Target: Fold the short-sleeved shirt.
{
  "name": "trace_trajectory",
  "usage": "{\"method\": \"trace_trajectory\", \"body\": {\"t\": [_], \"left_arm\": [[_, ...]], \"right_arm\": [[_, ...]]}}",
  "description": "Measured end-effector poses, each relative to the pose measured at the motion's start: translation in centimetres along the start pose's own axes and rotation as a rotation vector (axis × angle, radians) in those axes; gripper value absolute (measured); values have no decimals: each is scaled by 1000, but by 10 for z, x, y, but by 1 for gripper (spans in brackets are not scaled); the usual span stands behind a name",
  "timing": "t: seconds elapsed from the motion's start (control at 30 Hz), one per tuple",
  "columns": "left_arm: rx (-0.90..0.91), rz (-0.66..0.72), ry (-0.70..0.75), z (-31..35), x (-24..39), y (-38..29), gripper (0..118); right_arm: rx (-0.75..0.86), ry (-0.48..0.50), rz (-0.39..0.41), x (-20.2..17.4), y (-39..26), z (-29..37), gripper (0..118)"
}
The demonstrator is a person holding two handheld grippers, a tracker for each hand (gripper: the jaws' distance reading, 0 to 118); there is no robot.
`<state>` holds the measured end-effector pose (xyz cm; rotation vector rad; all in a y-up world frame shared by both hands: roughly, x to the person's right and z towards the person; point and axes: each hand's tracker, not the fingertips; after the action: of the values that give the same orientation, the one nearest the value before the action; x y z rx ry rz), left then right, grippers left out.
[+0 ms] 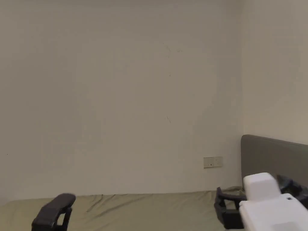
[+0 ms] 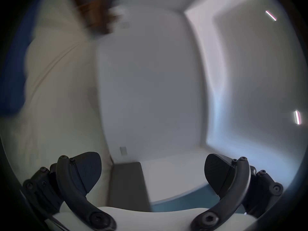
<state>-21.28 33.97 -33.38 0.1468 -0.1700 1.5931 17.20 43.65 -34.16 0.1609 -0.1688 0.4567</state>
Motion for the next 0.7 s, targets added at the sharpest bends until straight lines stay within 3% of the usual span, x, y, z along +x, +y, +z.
{"method": "trace_trajectory", "body": {"t": [0.07,0.13,0.23,0.3,0.37,0.47,0.6,0.7], "left_arm": [[2,245,75,3,-37,6,118],[-4,495,71,8,-69,2,118],[75,808,95,25,-103,-11,118],[176,870,110,38,-115,-19,118],[216,910,132,46,-121,-21,118],[236,959,122,52,-125,-23,118],[250,953,121,57,-124,-24,118],[222,906,131,53,-123,-23,118]], "right_arm": [[50,-42,310,-31,-1,9,118],[80,1,497,-54,-9,15,118],[109,7,841,-91,-37,22,118],[109,9,1100,-110,-60,24,118],[156,72,1284,-122,-83,30,118],[216,204,1412,-128,-106,40,118],[230,235,1439,-129,-116,46,118],[221,236,1415,-127,-116,45,118]]}}
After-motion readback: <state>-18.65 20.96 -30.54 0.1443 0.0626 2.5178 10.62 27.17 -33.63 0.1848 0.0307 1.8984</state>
